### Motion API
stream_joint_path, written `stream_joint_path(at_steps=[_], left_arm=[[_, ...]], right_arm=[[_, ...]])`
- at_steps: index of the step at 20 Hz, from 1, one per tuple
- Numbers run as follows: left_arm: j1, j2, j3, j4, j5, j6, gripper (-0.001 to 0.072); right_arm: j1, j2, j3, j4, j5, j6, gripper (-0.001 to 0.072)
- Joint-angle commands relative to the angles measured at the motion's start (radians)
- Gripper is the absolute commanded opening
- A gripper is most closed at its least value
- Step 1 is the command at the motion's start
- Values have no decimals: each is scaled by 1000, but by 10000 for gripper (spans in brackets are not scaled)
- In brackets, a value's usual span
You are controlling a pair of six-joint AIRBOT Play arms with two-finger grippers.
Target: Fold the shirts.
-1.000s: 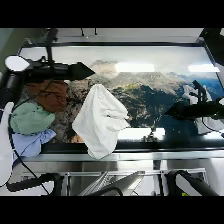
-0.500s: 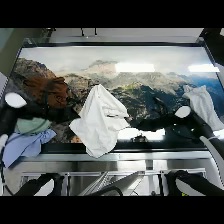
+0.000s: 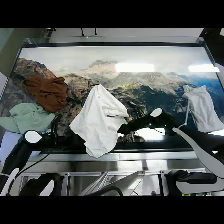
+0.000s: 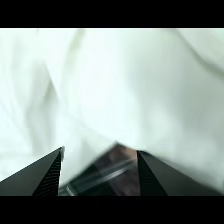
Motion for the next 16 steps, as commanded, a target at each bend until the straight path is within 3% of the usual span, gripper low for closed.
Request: stream_joint_path(at_steps=[1,6,8,16], left_arm=[[-2,41,-70,-48,98,-7,593],[-2,40,-93,-74,175,-4,593],[-2,40,-93,-83,207,-4,593],[-2,-31,-93,-101,237,14,593]], right_arm=[[73,-100,104,41,-9,-110,519],[84,-139,178,39,-24,-110,517],[84,-141,178,38,-24,-110,435],[81,-141,178,38,-49,-109,429]])
